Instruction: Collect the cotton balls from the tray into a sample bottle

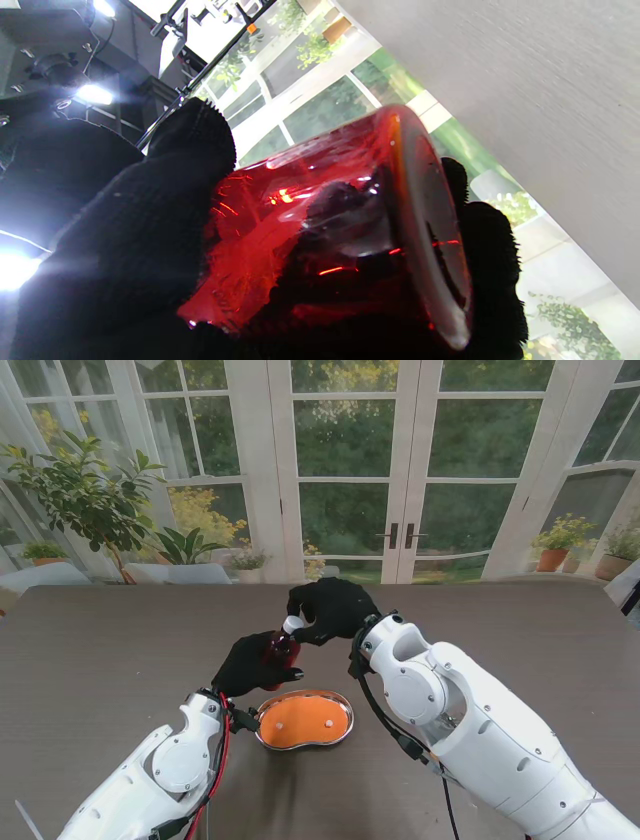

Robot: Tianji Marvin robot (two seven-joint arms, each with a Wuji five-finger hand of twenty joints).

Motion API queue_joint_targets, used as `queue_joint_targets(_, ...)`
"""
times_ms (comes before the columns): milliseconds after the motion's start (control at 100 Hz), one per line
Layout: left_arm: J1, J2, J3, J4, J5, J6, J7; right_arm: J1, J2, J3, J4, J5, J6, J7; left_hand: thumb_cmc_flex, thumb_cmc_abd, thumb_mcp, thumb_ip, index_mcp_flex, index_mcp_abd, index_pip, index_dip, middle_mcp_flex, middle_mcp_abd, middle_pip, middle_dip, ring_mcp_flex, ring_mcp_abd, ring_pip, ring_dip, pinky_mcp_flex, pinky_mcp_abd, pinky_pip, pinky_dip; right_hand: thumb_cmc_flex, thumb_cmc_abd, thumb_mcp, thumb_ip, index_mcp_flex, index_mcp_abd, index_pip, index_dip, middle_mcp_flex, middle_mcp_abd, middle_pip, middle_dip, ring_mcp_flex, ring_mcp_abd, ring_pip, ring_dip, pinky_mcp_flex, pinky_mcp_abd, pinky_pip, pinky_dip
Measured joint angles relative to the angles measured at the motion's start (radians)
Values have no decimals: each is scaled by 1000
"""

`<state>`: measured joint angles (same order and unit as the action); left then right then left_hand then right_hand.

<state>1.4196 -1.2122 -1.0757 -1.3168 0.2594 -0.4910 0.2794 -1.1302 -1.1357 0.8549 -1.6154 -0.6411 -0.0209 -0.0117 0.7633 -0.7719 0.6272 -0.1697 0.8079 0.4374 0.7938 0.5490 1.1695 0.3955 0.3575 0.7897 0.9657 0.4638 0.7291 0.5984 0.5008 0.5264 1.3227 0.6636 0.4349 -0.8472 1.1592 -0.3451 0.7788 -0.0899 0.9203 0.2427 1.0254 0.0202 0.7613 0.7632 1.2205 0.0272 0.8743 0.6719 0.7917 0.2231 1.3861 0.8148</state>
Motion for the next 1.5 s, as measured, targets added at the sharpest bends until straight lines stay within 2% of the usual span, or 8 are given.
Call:
queue_joint_targets(520,6,12,-7,-11,-1,9,-31,5,2,-5,-1,-4,-27,16,0,0,-11,0,0,0,0,-1,0,0,-2,-1,-1,0,-1,0,-1,0,0,0,141,-86,76,-1,-39,-24,-63,-20,10,-22,-50,33,0,-18,-1,0,10,-26,0,0)
queue_joint_targets(730,10,14,-10,-19,0,13,-38,5,3,-5,-2,-17,-30,15,0,0,-12,0,0,0,0,-1,0,0,-2,-1,-1,0,-1,0,-2,0,0,0,189,-153,116,-1,-34,-62,-170,120,10,-24,-64,38,0,-18,-1,0,11,-38,0,0)
queue_joint_targets(770,11,14,-10,-19,0,13,-38,6,3,-5,-3,-20,-32,15,1,0,-12,0,0,0,0,-1,0,0,-2,-1,-1,0,-1,0,-2,0,0,0,129,-161,118,1,-56,-53,-205,120,-10,-24,-64,27,0,-28,-2,0,11,-38,0,0)
queue_joint_targets(830,12,14,-10,-20,2,13,-38,6,4,-3,-3,-23,-37,20,2,0,-12,0,0,0,0,-1,0,0,-2,-1,-1,0,-1,0,-2,0,0,0,51,-161,118,88,-106,-33,-231,120,-43,-24,-63,-16,0,-29,-14,0,9,-48,0,0)
queue_joint_targets(870,12,14,-9,-20,2,13,-38,6,5,0,-5,-23,-39,27,2,0,-12,0,0,0,0,-1,0,0,-2,-1,-1,0,-1,0,-2,0,0,0,10,-161,119,106,-142,-6,-245,120,-67,-24,-65,-36,-1,-29,-22,0,-1,-49,0,0)
queue_joint_targets(1060,14,14,-8,-22,3,14,-42,4,18,27,-30,-20,-46,112,2,0,-12,0,0,0,0,-1,0,0,-2,-1,-1,0,-1,0,-2,0,0,0,-165,-172,117,106,-228,72,-289,97,-145,-23,-78,-85,-55,-28,-51,0,-53,-49,0,1)
queue_joint_targets(1270,15,15,-9,-25,3,15,-44,-2,27,46,-64,-6,34,146,2,0,-12,0,0,0,0,-1,0,0,-2,-1,-1,0,-1,0,-2,0,0,0,-294,125,-58,106,-175,74,-272,93,-151,-2,-78,-90,-62,-1,-36,9,-62,-49,0,37)
queue_joint_targets(1500,16,16,-10,-27,4,16,-48,5,33,35,-68,-71,73,150,2,0,-12,0,0,0,0,-1,0,0,-2,-1,-1,0,-1,0,-3,0,0,0,-342,264,-191,111,-28,69,-256,130,-87,14,-75,-90,-35,10,3,11,-21,-49,13,40)
